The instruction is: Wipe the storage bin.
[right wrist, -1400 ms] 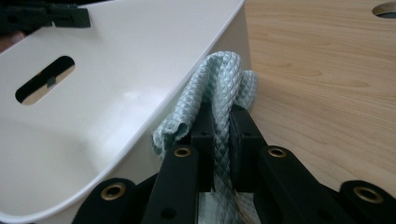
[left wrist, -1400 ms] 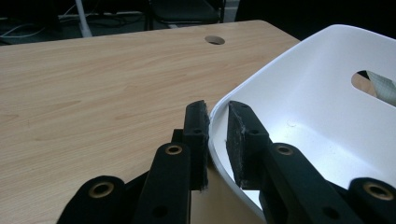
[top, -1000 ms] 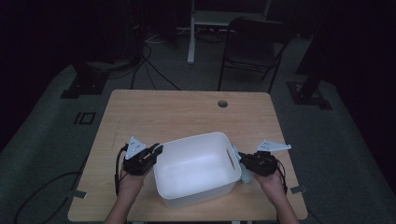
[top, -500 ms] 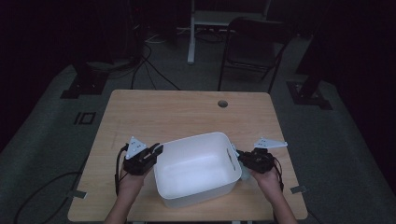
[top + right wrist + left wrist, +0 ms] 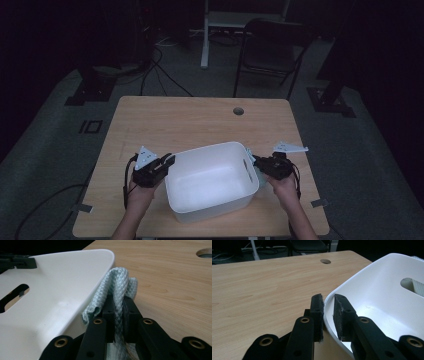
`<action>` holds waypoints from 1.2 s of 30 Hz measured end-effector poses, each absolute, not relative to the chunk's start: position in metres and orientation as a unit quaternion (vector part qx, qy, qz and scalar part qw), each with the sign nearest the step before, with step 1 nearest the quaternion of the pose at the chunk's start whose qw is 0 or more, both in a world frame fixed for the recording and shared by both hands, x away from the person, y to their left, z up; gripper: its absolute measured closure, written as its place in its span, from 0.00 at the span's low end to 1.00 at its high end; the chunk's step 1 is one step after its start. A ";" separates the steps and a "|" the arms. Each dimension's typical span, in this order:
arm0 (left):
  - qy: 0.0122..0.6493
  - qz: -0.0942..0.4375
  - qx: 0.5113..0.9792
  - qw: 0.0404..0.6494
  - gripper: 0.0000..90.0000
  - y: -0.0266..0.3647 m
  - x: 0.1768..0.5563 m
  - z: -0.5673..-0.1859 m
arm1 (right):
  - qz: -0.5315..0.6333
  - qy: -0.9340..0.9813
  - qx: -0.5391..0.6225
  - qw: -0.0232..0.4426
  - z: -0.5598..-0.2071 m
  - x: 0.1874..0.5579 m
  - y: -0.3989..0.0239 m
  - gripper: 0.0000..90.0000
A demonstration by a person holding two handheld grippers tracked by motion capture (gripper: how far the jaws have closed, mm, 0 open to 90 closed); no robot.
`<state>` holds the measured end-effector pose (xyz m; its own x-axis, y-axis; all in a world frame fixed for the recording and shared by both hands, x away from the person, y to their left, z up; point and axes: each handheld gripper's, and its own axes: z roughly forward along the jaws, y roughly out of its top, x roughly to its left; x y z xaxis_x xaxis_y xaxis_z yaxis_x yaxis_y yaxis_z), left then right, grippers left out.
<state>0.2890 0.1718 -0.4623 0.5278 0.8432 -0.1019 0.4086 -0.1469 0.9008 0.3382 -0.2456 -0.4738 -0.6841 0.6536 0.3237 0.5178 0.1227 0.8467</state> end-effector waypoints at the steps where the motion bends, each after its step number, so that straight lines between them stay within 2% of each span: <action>1: 0.432 0.222 0.725 0.489 0.87 0.172 0.289 -0.462 | 0.534 0.747 0.392 0.064 -0.474 0.338 -0.246 0.92; 5: 0.431 0.224 0.726 0.488 0.87 0.170 0.290 -0.462 | 0.550 0.742 0.375 0.072 -0.457 0.341 -0.248 0.92; 12: 0.431 0.223 0.726 0.487 0.87 0.170 0.290 -0.462 | 0.532 0.750 0.388 0.060 -0.477 0.351 -0.243 0.92; 18: 0.429 0.219 0.727 0.490 0.87 0.171 0.290 -0.462 | 0.552 0.738 0.384 0.056 -0.469 0.353 -0.245 0.92; 25: 0.430 0.224 0.727 0.486 0.87 0.169 0.290 -0.462 | 0.541 0.742 0.394 0.037 -0.487 0.358 -0.245 0.92; 32: 0.427 0.226 0.729 0.485 0.87 0.169 0.290 -0.462 | 0.558 0.734 0.383 0.047 -0.472 0.359 -0.246 0.92; 36: 0.430 0.230 0.727 0.484 0.87 0.168 0.290 -0.462 | 0.554 0.737 0.385 0.042 -0.475 0.362 -0.244 0.92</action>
